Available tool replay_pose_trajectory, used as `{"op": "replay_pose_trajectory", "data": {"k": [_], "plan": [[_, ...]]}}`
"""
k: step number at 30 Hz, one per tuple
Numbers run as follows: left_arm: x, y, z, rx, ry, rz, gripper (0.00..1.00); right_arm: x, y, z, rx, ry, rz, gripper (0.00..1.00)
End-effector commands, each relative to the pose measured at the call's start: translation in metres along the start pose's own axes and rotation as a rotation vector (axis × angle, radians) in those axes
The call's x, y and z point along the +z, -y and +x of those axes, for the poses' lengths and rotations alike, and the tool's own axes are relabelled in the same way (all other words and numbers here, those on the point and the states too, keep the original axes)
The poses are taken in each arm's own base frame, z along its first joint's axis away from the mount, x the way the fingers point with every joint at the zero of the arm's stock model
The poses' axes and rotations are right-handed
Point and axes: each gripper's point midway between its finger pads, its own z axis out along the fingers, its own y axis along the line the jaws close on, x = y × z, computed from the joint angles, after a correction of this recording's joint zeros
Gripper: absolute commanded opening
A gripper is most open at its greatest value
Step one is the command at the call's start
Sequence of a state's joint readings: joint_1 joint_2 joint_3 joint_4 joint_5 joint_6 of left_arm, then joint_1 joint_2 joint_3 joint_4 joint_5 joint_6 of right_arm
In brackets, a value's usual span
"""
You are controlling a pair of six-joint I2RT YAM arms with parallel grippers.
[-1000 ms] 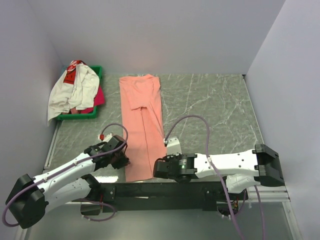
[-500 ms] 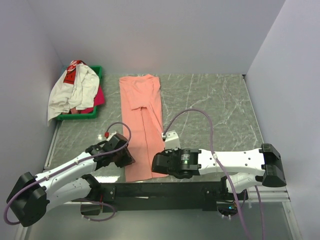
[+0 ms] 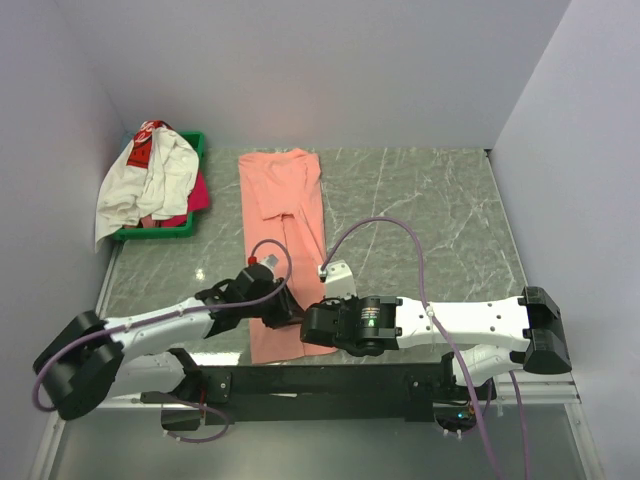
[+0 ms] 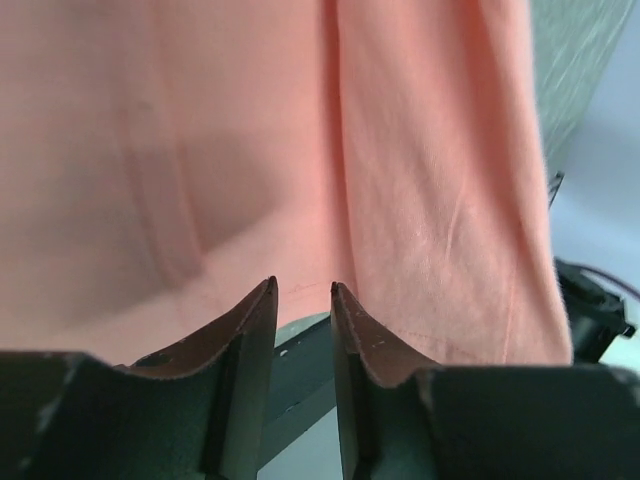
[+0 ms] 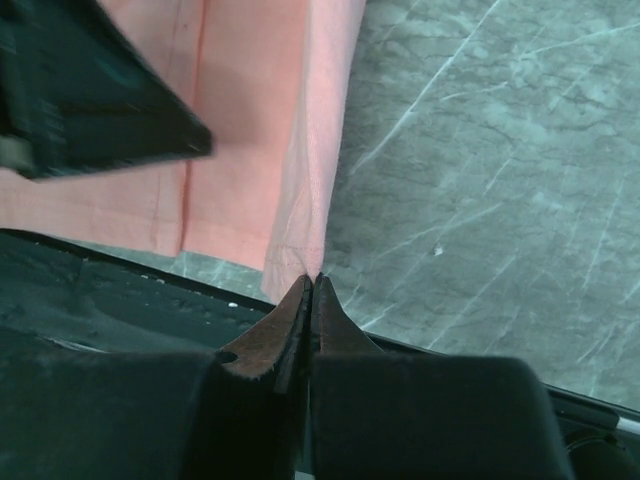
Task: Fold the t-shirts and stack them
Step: Fold the tshirt
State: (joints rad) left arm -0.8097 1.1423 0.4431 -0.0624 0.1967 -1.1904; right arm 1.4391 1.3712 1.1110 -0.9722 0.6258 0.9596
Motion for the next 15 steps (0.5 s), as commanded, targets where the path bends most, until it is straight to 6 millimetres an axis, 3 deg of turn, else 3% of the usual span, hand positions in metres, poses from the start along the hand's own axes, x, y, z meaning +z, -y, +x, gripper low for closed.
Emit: {"op": "replay_pose_trajectory", "data": {"k": [1,8,9,15], "plan": [[0.013,0.037,0.009,0.019,-0.038,0.135,0.34,-0.004,-0.007,-0.009,0.055,0.03,-0.042,0.0],[0.048,0.046,0.033,-0.01,-0.096,0.143,0.28,-0.005,-0.01,-0.009,0.08,0.029,-0.069,0.0],[0.049,0.059,0.035,-0.01,-0.098,0.197,0.28,-0.005,-0.011,-0.009,0.087,0.029,-0.075,0.0],[0.06,0.075,0.049,-0.012,-0.13,0.255,0.28,-0.006,-0.013,-0.007,0.098,0.026,-0.094,0.0]]}}
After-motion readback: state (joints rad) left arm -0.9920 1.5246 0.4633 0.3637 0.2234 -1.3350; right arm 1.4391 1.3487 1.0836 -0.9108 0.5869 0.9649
